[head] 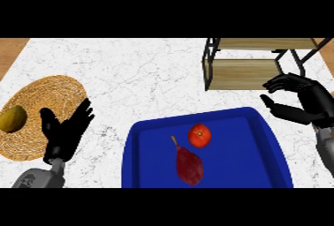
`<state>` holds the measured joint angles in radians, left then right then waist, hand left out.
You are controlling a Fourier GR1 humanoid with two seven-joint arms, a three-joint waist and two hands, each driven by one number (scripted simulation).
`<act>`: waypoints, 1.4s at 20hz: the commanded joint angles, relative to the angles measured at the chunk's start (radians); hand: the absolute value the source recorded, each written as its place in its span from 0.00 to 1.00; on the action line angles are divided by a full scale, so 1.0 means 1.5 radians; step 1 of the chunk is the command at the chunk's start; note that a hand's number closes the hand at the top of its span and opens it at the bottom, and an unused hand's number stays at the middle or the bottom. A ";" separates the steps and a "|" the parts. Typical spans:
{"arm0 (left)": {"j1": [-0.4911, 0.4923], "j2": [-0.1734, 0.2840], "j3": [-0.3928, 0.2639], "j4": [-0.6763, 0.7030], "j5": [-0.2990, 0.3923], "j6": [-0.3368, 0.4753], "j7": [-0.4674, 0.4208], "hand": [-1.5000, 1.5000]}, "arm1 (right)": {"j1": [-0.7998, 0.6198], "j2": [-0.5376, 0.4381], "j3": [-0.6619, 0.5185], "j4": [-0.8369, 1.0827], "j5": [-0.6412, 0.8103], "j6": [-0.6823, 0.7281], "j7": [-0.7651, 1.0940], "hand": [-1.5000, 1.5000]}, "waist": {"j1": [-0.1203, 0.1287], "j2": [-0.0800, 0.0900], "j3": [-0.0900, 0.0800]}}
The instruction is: Pick the tomato from the tray and place it in the tiered shelf
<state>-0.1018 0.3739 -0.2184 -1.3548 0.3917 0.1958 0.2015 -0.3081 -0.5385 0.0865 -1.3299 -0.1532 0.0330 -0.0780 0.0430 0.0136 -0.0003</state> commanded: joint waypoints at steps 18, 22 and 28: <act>0.035 -0.008 0.042 0.011 -0.014 -0.012 0.019 0.50 | -0.109 -0.070 0.104 -0.156 -0.021 0.319 0.209 0.00 | -0.035 -0.014 -0.001; 0.055 -0.019 0.039 0.035 -0.021 -0.029 -0.007 0.50 | -0.145 -0.024 0.133 -0.197 0.025 0.247 0.341 0.00 | -0.032 -0.012 -0.001; 0.042 0.004 0.066 0.012 -0.014 -0.044 0.028 0.50 | -0.171 0.065 0.209 -0.229 0.145 0.172 0.480 0.00 | -0.025 -0.010 0.000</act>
<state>-0.0522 0.3718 -0.1323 -1.3587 0.3646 0.1526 0.2237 -0.5324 -0.5059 0.3397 -1.6460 -0.0278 0.3441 0.5116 0.0007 -0.0063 0.0021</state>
